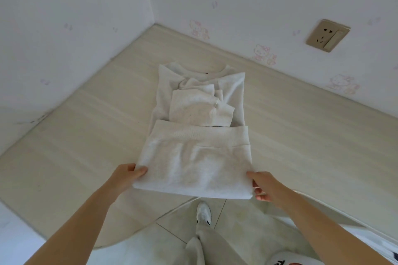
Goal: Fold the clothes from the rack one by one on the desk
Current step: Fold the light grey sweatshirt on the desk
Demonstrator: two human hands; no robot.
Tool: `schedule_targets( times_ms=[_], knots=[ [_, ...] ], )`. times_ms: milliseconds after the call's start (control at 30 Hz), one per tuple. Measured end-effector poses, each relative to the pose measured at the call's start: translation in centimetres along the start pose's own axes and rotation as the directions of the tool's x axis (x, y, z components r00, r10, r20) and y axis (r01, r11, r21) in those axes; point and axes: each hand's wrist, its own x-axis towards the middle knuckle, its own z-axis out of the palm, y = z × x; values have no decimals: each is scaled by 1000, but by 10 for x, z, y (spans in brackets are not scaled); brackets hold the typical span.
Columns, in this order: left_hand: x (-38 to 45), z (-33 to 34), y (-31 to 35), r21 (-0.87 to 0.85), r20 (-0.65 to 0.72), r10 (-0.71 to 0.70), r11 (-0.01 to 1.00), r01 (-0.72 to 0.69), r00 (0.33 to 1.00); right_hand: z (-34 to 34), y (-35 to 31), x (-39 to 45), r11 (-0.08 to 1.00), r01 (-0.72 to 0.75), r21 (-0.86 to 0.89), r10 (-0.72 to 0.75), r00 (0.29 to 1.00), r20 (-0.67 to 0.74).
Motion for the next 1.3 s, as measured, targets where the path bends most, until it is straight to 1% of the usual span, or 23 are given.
schedule_targets(
  times_ms=[100,167,300,400,500,567,633,700,900,967,1000,1033,1067,1133,1167,1200,1233,1267,1300],
  knots=[
    [-11,-3,-12,-58,17,66,996,-65,998,8,15,-4,989,97,-110,-96,995,16],
    [-18,-6,-19,-90,23,82,993,-79,996,11,23,-7,979,153,-133,-153,988,9],
    [-30,-6,-26,-141,28,119,983,-114,992,16,33,-20,974,222,-52,-223,975,-15],
    [-42,-7,-28,-77,58,170,983,-166,984,21,42,-33,959,282,7,-281,958,-53],
    [-54,-5,-33,-33,51,262,965,-261,964,25,51,-48,912,399,95,-386,914,-127],
    [-63,-3,-36,-63,25,300,953,-298,954,25,57,-58,879,441,182,-426,897,-117],
    [-72,-2,-38,-111,0,331,938,-329,944,25,67,-68,843,438,313,-435,897,-82],
    [-76,-3,-41,-174,-19,357,919,-354,934,23,76,-76,802,451,393,-450,887,-99],
    [-96,-10,-39,-317,-125,404,849,-422,906,21,89,-104,738,532,415,-473,847,-242],
    [-104,-14,-32,-353,-130,443,816,-459,887,18,84,-114,712,568,413,-495,823,-279],
    [-108,-17,-28,-325,-110,484,808,-492,868,15,82,-120,708,589,390,-521,808,-275],
    [-112,-20,-25,-262,-74,535,804,-534,842,13,80,-127,707,620,339,-562,784,-263],
    [-115,-23,-23,-178,-31,587,793,-582,809,11,78,-134,711,660,243,-609,751,-255],
    [-121,-28,-19,20,19,676,737,-676,737,6,73,-146,698,714,-46,-701,669,-248],
    [-124,-31,-14,114,10,719,690,-715,695,4,69,-152,669,719,-187,-740,620,-263],
    [-127,-34,-11,185,-17,761,640,-746,649,1,65,-157,626,723,-291,-779,560,-283],
    [-128,-38,-6,240,-52,798,594,-768,601,-3,60,-161,571,734,-367,-820,485,-303],
    [-129,-43,-1,280,-81,819,566,-775,568,-8,55,-164,519,740,-429,-853,417,-313],
    [-128,-48,6,305,-105,828,554,-775,550,-14,48,-165,478,743,-468,-876,364,-316]
  ],
)
